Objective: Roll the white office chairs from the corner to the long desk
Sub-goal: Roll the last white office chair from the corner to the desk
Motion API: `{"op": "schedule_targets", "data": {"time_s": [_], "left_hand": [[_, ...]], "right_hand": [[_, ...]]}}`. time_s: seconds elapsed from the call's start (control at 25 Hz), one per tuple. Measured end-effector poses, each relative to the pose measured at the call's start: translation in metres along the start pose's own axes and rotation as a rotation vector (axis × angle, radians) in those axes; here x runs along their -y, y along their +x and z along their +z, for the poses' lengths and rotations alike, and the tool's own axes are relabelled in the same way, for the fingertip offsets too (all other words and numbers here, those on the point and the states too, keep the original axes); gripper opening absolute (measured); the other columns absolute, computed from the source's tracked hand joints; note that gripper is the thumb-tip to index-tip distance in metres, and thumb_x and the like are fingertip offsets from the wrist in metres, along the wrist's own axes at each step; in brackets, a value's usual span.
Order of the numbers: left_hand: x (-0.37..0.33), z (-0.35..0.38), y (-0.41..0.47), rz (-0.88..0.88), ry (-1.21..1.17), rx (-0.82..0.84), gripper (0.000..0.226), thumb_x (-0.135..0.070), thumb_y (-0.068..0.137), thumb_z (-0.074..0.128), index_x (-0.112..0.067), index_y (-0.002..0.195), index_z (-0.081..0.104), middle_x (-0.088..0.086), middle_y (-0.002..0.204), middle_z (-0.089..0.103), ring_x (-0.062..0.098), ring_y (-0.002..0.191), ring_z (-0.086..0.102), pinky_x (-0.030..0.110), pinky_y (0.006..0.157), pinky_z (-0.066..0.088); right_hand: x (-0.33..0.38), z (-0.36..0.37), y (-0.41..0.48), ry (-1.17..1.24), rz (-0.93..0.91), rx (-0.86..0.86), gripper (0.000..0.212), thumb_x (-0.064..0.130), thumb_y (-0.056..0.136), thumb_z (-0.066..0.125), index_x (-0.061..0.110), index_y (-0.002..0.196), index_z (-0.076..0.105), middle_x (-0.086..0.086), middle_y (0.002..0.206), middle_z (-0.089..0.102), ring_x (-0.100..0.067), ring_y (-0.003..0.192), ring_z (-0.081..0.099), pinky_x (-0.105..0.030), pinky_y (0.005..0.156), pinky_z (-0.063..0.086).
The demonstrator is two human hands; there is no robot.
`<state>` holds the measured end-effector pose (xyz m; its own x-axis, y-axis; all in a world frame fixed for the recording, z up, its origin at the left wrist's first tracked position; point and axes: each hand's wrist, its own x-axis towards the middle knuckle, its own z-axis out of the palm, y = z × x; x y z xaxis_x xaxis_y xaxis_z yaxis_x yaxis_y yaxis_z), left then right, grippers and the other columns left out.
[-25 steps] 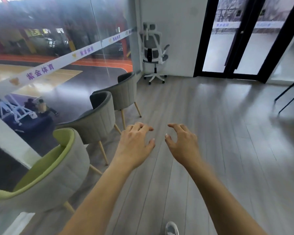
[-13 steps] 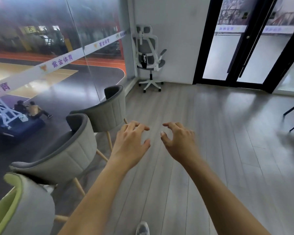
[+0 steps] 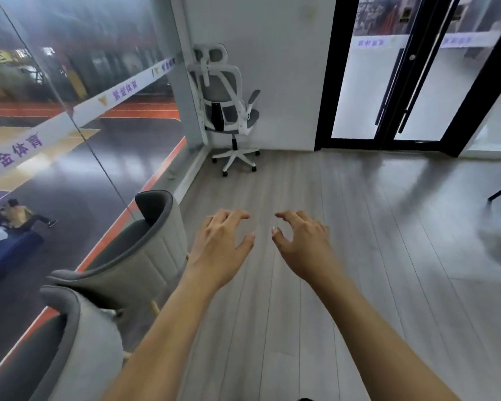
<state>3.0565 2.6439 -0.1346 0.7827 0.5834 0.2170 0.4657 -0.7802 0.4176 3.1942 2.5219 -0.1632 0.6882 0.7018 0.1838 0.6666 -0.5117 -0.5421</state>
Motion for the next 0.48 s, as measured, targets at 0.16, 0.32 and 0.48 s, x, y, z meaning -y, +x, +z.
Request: {"op": "schedule_targets", "data": {"time_s": [0.16, 0.32, 0.48], "left_hand": [[0.034, 0.031, 0.139, -0.015, -0.012, 0.046, 0.05, -0.047, 0.097, 0.051, -0.037, 0.144, 0.036, -0.006, 0.139, 0.044, 0.017, 0.131, 0.04, 0.032, 0.104, 0.036], [0.054, 0.058, 0.291, -0.03, 0.013, 0.045, 0.049, -0.043, 0.098, 0.051, -0.037, 0.144, 0.036, -0.006, 0.138, 0.045, 0.017, 0.13, 0.038, 0.024, 0.097, 0.03], [0.071, 0.067, 0.44, -0.05, -0.037, 0.051, 0.047, -0.042, 0.098, 0.052, -0.038, 0.142, 0.037, -0.007, 0.133, 0.047, 0.014, 0.124, 0.041, 0.024, 0.095, 0.032]], "right_hand": [[-0.03, 0.03, 0.145, 0.013, 0.016, 0.004, 0.043, 0.047, 0.099, 0.05, 0.032, 0.139, 0.053, 0.007, 0.136, 0.059, -0.017, 0.125, 0.054, -0.04, 0.11, 0.033], [-0.064, 0.049, 0.304, 0.049, 0.009, 0.017, 0.043, 0.047, 0.1, 0.05, 0.031, 0.14, 0.052, 0.007, 0.137, 0.057, -0.017, 0.127, 0.052, -0.041, 0.114, 0.029], [-0.074, 0.063, 0.469, 0.092, -0.012, 0.038, 0.041, 0.045, 0.1, 0.051, 0.031, 0.138, 0.054, 0.005, 0.135, 0.057, -0.018, 0.125, 0.054, -0.04, 0.113, 0.029]]}}
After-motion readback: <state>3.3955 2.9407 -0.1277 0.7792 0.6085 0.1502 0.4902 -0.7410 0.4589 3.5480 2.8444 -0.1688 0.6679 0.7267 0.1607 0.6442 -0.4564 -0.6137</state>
